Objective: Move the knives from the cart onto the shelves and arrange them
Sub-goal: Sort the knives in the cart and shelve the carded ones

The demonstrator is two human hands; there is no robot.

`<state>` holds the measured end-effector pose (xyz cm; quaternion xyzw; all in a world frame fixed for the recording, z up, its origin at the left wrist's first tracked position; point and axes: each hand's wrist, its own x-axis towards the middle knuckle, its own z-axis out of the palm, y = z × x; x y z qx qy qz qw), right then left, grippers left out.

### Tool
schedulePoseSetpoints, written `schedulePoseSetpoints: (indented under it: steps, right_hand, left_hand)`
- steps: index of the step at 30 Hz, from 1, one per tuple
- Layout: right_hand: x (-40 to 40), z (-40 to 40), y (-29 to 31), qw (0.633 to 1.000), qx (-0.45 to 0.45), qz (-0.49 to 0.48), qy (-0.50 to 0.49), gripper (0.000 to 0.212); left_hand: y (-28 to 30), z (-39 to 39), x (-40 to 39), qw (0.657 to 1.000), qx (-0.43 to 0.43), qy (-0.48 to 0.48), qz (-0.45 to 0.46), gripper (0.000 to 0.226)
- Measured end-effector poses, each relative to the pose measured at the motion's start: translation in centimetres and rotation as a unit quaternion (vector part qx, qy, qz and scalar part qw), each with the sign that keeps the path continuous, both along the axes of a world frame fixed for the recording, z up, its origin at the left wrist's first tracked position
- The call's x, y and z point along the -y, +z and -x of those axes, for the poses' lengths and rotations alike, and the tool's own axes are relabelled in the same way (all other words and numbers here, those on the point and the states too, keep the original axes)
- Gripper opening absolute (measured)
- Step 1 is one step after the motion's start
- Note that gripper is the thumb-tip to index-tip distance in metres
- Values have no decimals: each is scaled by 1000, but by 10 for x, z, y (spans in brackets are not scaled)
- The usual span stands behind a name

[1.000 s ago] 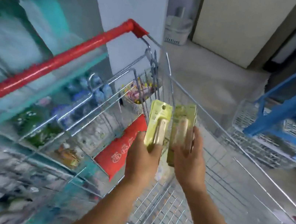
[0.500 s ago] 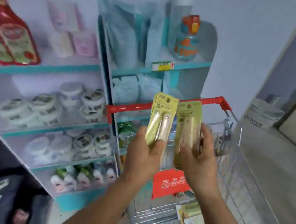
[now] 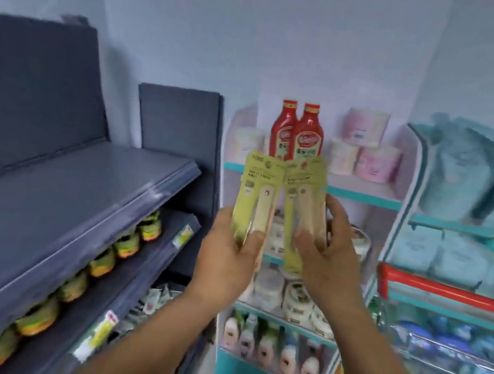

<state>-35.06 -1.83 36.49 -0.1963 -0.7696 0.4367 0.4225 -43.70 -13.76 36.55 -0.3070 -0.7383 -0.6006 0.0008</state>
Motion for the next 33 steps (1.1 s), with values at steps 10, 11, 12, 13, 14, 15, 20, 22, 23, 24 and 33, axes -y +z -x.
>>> schedulePoseSetpoints:
  steps: [10,11,12,13,14,15,20,22,23,24,33]
  right_hand:
    - [129,152,26,985,13,-4,175,58]
    - [140,164,29,981,21,-3,191,58]
    - [153,175,31,978,31,-3,209,59]
    - [165,186,33,973,41,-3,228,59]
    - [176,197,35,968,49,-7,246,59]
    - [187,208,35,963,55,-14,263,59]
    - [236,252,40,938,106,-49,328,59]
    - [253,268,36,923,120,-47,362,64]
    - [261,275,35,916,126,-46,378,65]
    - [269,282,33,908,132,-50,394,63]
    - [311,326,16,838,231,-198,453,43]
  left_hand:
    - [30,109,150,986,-12,165,10,21]
    - [32,115,163,983,-8,181,8,20]
    - [34,121,177,980,-1,197,6,20]
    - [37,126,189,976,6,216,6,20]
    - [38,131,200,972,10,234,5,19]
    - [40,135,211,967,14,253,5,18]
    - [43,150,254,937,47,347,6,18]
    - [42,153,268,922,58,383,9,19]
    - [42,154,274,914,64,400,12,19]
    - [41,155,280,905,70,420,19,18]
    - [11,172,318,825,126,508,212,26]
